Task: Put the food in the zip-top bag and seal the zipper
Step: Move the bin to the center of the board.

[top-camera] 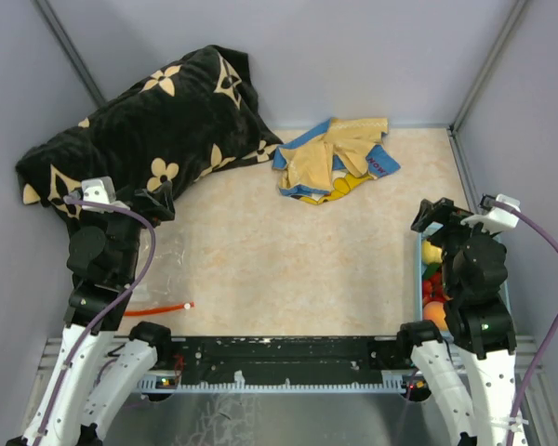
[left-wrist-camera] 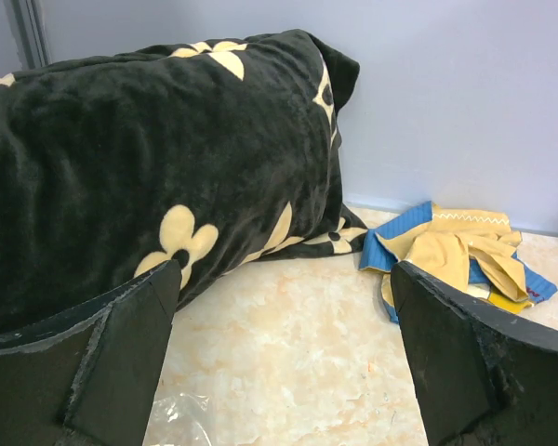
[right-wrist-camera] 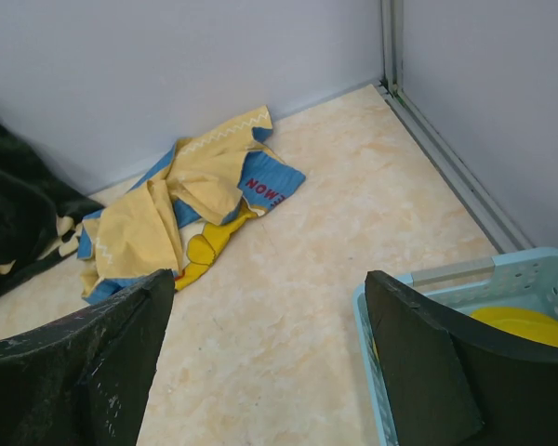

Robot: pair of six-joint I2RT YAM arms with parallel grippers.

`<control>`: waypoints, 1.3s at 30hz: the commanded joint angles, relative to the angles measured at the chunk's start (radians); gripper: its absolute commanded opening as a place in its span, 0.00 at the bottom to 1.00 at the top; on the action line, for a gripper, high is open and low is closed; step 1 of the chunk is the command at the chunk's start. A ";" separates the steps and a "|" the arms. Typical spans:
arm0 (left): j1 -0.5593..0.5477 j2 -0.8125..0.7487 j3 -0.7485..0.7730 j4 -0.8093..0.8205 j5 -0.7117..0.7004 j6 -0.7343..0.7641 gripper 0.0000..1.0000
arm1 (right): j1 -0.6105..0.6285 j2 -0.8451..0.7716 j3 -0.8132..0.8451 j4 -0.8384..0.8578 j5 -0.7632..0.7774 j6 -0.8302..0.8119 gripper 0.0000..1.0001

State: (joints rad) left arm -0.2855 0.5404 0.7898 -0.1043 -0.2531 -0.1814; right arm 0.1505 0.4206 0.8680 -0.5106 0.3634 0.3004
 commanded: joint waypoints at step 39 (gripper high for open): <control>-0.004 0.013 -0.112 -0.050 0.028 -0.067 1.00 | -0.119 0.568 -0.051 0.013 -0.050 0.167 0.86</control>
State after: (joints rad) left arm -0.2855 0.5472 0.6914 -0.1654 -0.2497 -0.2356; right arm 0.0696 0.9417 0.8421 -0.6292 0.3412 0.4652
